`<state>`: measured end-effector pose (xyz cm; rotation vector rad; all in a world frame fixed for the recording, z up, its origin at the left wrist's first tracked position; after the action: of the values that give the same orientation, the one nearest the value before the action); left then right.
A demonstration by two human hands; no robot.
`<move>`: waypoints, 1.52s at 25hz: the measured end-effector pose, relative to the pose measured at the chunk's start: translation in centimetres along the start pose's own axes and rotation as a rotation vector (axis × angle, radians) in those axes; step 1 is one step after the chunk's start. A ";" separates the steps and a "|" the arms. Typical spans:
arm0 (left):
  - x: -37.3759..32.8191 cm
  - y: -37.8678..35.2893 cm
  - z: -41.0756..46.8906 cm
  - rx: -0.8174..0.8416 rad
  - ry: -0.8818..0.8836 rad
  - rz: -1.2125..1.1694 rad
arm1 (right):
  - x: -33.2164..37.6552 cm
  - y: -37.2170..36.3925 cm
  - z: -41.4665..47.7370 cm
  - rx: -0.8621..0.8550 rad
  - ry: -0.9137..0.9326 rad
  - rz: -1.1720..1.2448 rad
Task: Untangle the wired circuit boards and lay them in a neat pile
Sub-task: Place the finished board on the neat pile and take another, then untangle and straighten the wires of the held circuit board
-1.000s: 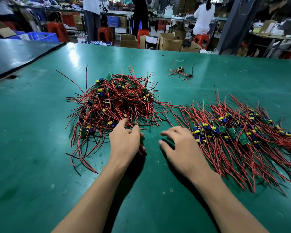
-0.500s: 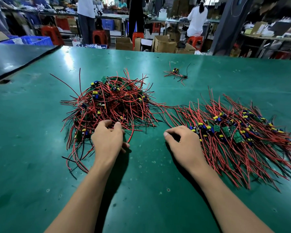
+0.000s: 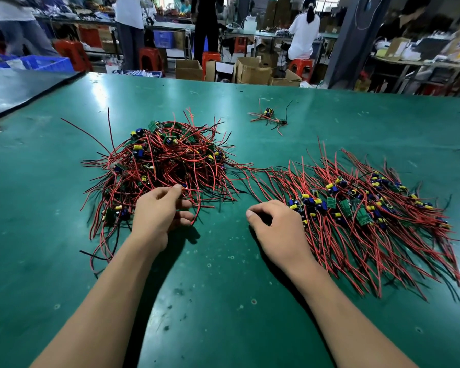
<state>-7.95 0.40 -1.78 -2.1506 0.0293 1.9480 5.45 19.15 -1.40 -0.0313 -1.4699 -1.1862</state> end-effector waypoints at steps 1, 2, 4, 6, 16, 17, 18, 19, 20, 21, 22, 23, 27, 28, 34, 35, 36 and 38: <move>0.0 0.1 0.1 -0.012 0.000 -0.003 | -0.1 0.0 0.0 0.002 -0.002 0.002; 0.0 0.1 0.2 -0.026 0.008 -0.021 | -0.1 0.0 0.1 0.004 -0.004 0.004; 0.0 0.4 0.4 -0.049 0.030 -0.075 | -0.2 0.1 0.1 0.004 -0.005 0.003; -0.1 0.5 0.5 -0.057 0.049 -0.132 | -0.3 0.1 0.1 0.007 -0.005 0.002; 0.7 -5.6 -6.4 0.573 0.231 -0.097 | 0.4 -0.1 0.1 0.085 -0.002 0.020; 0.7 -6.2 -7.4 0.669 0.245 -0.097 | 0.7 -0.2 -0.1 0.127 0.022 0.013; 0.7 -6.7 -8.1 0.749 0.246 -0.099 | 1.1 -0.4 -0.4 0.167 0.052 0.032; 0.6 -6.9 -8.5 0.807 0.241 -0.107 | 1.5 -0.4 -0.6 0.195 0.087 0.061; 0.5 -7.0 -8.6 0.839 0.235 -0.116 | 1.9 -0.2 -0.8 0.203 0.123 0.084; 0.5 -7.0 -8.8 0.852 0.230 -0.122 | 2.2 0.0 -0.9 0.189 0.153 0.103; 0.6 -7.0 -8.8 0.858 0.224 -0.126 | 2.4 0.2 -1.0 0.170 0.166 0.137; 0.6 -7.0 -8.9 0.868 0.218 -0.133 | 2.5 0.2 -1.1 0.167 0.143 0.202; 1.0 -6.8 -8.7 0.823 0.230 -0.153 | 2.2 -0.4 -0.9 0.331 -0.185 0.764; 1.3 -6.7 -8.4 0.767 0.255 -0.139 | 2.2 -0.4 -1.0 0.408 -0.255 0.928; 1.1 -6.4 -7.0 0.630 0.309 -0.288 | 2.9 -1.3 -2.1 0.796 -0.333 1.139; 0.9 -6.5 -7.2 0.662 0.285 -0.306 | 2.9 -1.5 -2.3 0.807 -0.340 1.119; 0.8 -6.5 -7.3 0.690 0.258 -0.311 | 2.8 -1.7 -2.3 0.794 -0.346 1.091; 0.8 -6.5 -7.6 0.715 0.228 -0.328 | 2.7 -1.8 -2.3 0.766 -0.367 1.100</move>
<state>0.68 5.40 -0.89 -1.7367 0.3350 1.2428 5.17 15.24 -0.96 -0.4832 -1.7484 0.3034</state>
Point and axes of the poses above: each hand's wrist, its own z-axis towards the middle knuckle, its own y-axis out of the back of the hand, x = y × z, the point moved 6 cm from there along z, towards the middle knuckle, and after that the axes turned 11 degrees about -y, right-handed, at the moved point
